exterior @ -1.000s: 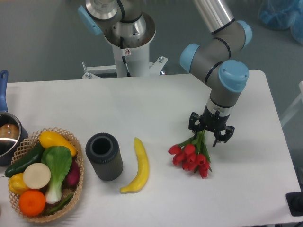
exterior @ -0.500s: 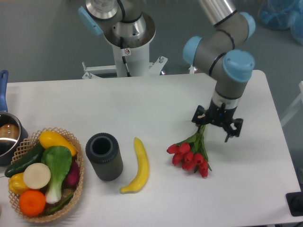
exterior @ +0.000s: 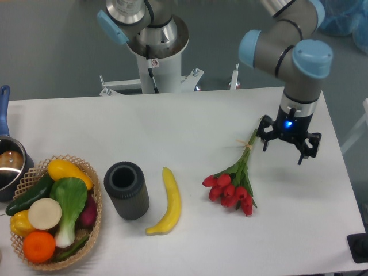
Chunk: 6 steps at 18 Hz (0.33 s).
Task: Place the flowers on the table
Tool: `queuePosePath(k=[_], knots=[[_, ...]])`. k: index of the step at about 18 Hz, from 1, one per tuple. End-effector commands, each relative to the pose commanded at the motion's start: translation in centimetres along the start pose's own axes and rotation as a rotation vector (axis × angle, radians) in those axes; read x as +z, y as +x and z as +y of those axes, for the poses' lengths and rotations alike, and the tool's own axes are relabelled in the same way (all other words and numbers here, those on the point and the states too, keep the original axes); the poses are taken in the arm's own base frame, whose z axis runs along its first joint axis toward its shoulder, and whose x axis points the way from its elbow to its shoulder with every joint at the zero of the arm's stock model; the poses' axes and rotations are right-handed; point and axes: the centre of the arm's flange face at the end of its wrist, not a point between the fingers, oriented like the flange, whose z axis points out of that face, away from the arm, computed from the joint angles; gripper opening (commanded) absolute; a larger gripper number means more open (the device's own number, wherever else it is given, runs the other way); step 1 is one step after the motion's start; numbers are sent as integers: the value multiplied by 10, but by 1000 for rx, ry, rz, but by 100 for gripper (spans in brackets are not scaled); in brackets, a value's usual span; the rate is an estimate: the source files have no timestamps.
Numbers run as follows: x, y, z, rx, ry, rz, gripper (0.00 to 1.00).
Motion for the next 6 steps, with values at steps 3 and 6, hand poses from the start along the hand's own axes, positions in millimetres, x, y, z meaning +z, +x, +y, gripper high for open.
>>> queuePosePath(k=[3,6], knots=[[-1,-1,6,58,-13,1,100],[-1,-1,13,48,-15,1,100]])
